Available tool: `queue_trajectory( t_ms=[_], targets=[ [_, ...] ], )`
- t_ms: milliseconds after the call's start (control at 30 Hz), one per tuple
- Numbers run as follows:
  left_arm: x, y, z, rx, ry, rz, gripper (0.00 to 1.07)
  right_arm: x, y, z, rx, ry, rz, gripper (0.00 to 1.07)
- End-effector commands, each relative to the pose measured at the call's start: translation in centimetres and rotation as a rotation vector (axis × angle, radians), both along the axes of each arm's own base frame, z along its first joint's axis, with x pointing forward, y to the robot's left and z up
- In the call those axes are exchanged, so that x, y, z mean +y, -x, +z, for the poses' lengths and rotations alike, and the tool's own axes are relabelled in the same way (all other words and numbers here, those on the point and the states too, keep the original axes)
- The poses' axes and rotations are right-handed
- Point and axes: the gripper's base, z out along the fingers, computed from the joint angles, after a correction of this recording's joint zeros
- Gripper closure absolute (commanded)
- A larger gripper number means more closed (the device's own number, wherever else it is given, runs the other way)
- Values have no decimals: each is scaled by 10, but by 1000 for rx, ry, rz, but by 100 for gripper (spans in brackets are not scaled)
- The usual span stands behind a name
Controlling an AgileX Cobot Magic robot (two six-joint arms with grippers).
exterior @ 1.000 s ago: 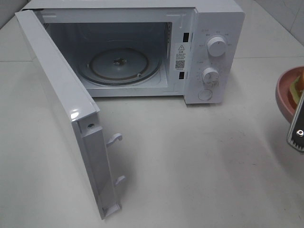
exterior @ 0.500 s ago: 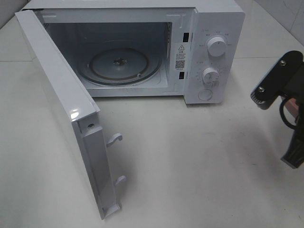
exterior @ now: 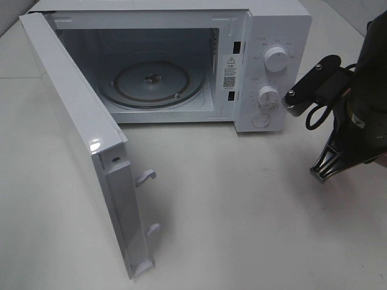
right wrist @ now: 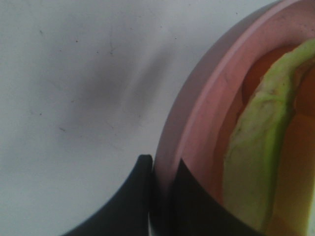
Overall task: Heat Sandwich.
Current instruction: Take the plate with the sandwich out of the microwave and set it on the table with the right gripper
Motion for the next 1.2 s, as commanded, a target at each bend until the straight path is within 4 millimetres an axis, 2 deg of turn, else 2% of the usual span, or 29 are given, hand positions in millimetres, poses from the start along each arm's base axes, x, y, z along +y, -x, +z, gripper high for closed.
queue_trajectory(
  t_ms=[33,467,633,867,1200],
  targets=[
    [0,3,0,-32,-2,6,7,-11,-8,1,-17,34,-40,107],
    [0,3,0,-32,-2,6,7,-63,-27,-2,-59,30,-234,107],
    [0,3,0,-32,-2,6,7,-74,-29,-2,-70,14,-277,107],
    [0,3,0,-32,-2,6,7,-86,-32,-4,-87,-6,-334,107],
    [0,3,0,-32,-2,6,7,-84,-41,-31,-37,3,-359,107]
  ],
)
